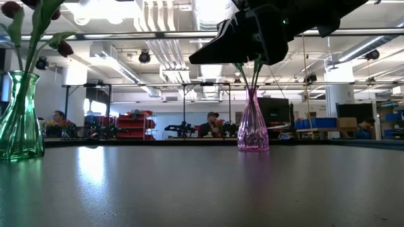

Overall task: Sort flowers into vase by color
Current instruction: Adjust the green vase on the table

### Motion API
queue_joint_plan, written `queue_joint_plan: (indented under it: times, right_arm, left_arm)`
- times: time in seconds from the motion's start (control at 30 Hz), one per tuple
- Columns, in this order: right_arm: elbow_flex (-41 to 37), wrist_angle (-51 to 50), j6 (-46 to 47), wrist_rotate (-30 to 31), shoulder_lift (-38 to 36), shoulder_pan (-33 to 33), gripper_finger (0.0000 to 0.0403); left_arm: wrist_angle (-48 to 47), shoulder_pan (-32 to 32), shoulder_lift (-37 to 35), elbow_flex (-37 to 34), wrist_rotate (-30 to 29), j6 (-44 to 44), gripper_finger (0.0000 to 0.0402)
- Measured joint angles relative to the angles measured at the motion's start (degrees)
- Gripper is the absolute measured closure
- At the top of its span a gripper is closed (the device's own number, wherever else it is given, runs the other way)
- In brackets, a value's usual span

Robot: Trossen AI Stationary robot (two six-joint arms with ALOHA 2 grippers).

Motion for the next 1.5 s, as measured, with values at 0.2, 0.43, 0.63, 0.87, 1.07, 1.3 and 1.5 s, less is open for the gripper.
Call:
queue_joint_plan:
  times: [0.2,0.43,0.63,0.87,1.07,1.3,1.5]
  right_arm:
    - [0.0,0.0,0.0,0.4,0.0,-0.2,0.0394]
    - [-0.3,0.0,0.7,0.5,0.0,-0.6,0.0394]
    - [-1.1,0.4,1.5,0.5,0.0,-0.6,0.0394]
    - [-1.2,1.2,1.2,0.5,0.0,-0.7,0.0394]
    - [-1.2,1.3,1.1,0.5,0.0,-0.7,0.0394]
    - [-1.2,1.3,1.1,0.5,0.0,-1.0,0.0394]
    - [-1.2,1.3,1.0,0.5,0.0,-1.0,0.0394]
  left_arm:
    - [1.6,0.0,-1.2,-3.3,0.2,-0.2,0.0402]
    - [3.7,0.1,-1.2,-3.5,4.5,-1.5,0.0402]
    - [3.5,0.1,-1.2,-0.2,12.2,-2.2,0.0402]
    - [-0.3,0.2,-1.2,-1.4,16.5,-2.4,0.0402]
    - [8.4,0.2,-1.2,-8.6,16.1,-3.3,0.0402]
    - [10.8,0.2,-1.2,-7.8,15.5,-4.4,0.0402]
    - [12.5,0.2,-1.2,-8.6,11.2,-4.0,0.0402]
